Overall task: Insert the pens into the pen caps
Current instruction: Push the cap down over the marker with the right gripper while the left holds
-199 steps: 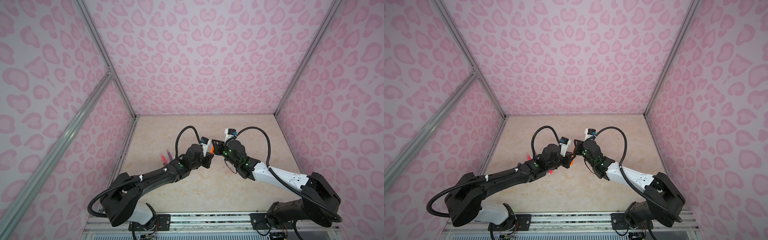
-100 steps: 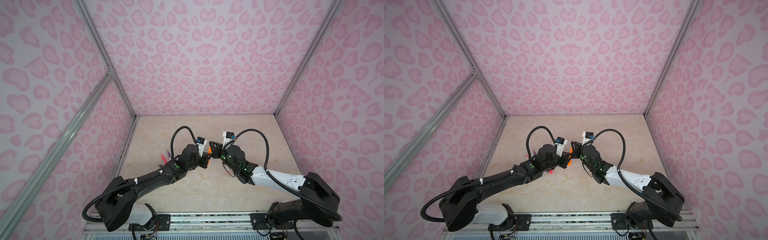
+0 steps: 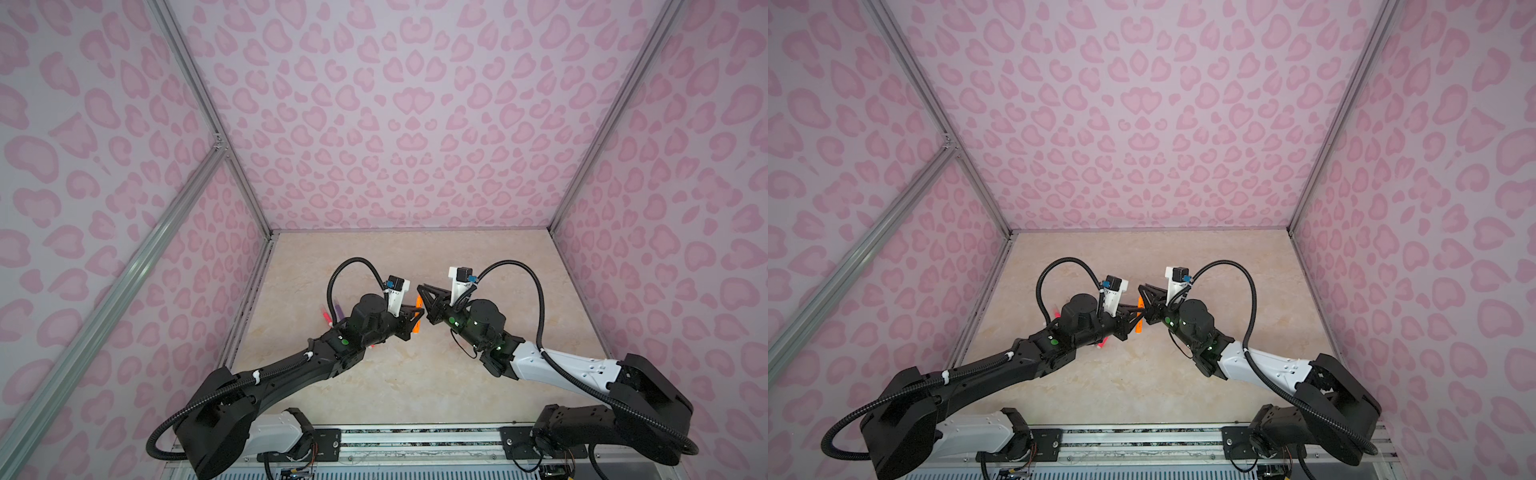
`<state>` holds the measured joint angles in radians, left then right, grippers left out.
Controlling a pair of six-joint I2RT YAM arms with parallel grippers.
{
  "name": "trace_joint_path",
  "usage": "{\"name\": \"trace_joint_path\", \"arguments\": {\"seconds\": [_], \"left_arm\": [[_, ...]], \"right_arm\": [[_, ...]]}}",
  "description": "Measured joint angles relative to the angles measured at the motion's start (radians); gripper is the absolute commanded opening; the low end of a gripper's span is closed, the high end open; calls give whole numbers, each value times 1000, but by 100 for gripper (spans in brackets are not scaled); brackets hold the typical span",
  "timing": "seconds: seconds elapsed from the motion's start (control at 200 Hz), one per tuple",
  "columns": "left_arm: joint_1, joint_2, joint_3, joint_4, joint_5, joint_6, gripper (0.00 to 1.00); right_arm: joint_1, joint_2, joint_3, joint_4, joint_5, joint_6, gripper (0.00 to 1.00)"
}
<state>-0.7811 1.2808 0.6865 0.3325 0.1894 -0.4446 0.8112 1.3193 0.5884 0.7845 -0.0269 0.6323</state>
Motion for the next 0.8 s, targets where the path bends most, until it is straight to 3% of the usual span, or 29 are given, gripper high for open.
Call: {"name": "trace_joint_path", "arguments": {"seconds": [0.485,0.69,0.8], "left_arm": [[-2,-23,-32,61,140,15,3],[-4,-23,-16,60,117,28,3],[-12,-23,-1,22,89,38,3]], "right_arm": [[0,-80,-127,153,-54,11,3],[2,-101,-99,104,-41,8,2],[31,-118,-93,56,28,6,2]]}}
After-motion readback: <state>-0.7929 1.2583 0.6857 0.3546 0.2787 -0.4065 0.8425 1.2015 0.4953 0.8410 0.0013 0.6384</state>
